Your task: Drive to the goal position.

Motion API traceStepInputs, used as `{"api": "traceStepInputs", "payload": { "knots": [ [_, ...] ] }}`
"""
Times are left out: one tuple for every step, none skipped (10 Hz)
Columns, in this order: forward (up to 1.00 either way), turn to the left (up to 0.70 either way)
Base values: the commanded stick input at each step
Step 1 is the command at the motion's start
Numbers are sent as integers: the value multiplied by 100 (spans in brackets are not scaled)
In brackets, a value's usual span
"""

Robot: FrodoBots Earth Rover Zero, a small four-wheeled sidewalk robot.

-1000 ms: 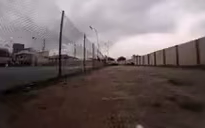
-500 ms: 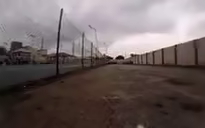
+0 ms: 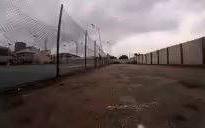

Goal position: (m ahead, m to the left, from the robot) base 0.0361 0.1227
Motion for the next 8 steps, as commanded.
{"api": "traceStepInputs", "payload": {
  "knots": [
    [70, 0],
    [70, 0],
    [72, 0],
    [75, 0],
    [77, 0],
    [79, 0],
    [81, 0],
    [84, 0]
  ]
}}
